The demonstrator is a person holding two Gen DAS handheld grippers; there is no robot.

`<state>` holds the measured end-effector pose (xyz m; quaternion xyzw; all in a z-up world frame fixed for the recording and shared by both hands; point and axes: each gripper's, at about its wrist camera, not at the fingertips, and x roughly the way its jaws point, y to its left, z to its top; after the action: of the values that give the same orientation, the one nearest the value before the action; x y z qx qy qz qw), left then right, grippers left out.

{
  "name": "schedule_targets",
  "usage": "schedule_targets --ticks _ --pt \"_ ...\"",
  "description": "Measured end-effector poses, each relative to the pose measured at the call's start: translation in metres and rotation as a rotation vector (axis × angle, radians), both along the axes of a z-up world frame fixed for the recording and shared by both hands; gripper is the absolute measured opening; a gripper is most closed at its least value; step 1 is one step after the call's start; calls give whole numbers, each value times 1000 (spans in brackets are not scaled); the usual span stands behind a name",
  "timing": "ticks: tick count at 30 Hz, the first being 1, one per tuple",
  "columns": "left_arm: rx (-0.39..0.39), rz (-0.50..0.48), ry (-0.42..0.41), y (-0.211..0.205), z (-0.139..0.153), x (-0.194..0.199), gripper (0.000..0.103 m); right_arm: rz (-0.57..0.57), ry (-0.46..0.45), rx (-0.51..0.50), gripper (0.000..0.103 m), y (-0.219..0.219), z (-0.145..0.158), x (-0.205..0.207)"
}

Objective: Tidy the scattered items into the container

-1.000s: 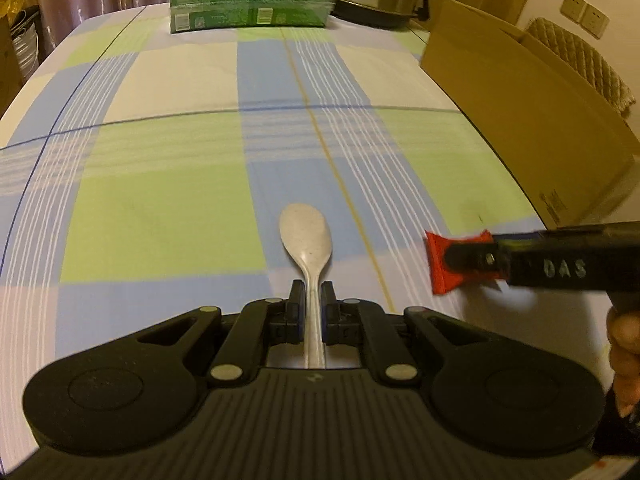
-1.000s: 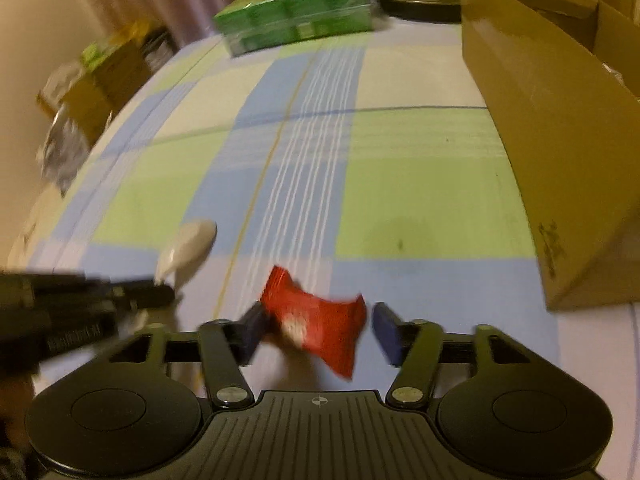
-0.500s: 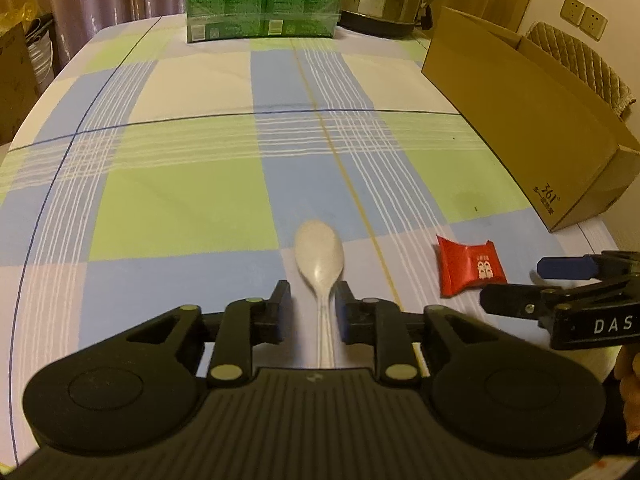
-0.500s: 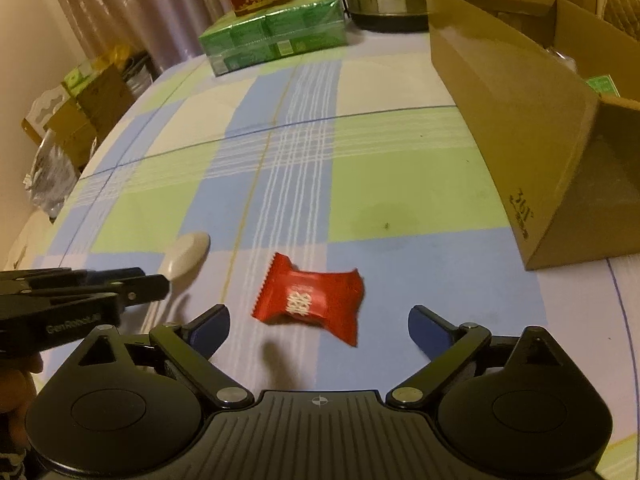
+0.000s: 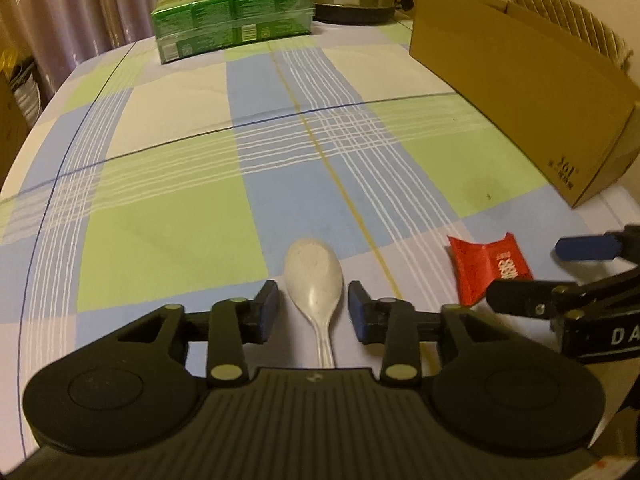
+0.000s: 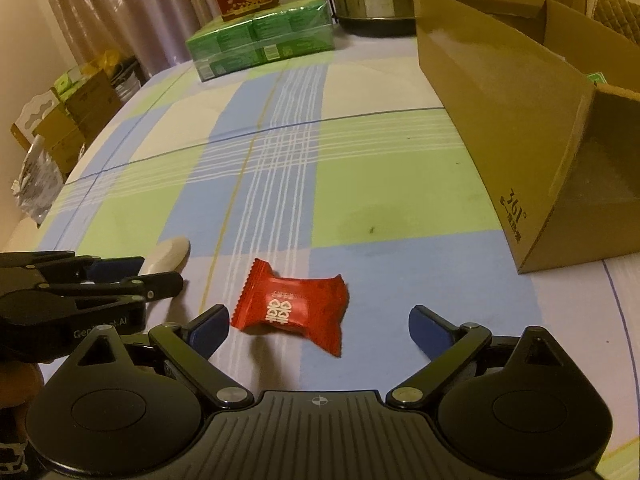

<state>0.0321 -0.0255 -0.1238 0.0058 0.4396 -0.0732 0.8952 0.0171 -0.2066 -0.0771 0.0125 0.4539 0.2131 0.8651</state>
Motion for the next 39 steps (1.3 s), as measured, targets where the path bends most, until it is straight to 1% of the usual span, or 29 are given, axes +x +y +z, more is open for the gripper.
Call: schedule_targets --ticks 3,6,11,17,22,26,29,33,39 --pt "10 -14 -9 -1 0 1 33 -2 -2 4 94 -1 1 1" --pt "-2 -13 0 1 1 -1 26 -4 -4 8 94 -3 2 0" --pt "-9 2 12 9 2 -9 26 -3 -6 18 94 -3 4 0" --pt "-18 12 9 15 6 -20 25 1 -15 11 94 6 3 2" --pt "-27 32 4 20 8 -22 25 1 -26 -16 94 18 -1 5" --pt "-33 42 0 24 8 -21 25 7 -42 -60 94 31 -3 4" --pt "-35 41 0 25 7 -20 25 11 -32 -69 94 36 -7 2" --pt "-10 31 -1 24 5 -18 26 18 -37 -74 94 35 -10 -1" --pt "68 4 -17 16 1 -20 26 14 -39 -72 94 30 -10 -1"
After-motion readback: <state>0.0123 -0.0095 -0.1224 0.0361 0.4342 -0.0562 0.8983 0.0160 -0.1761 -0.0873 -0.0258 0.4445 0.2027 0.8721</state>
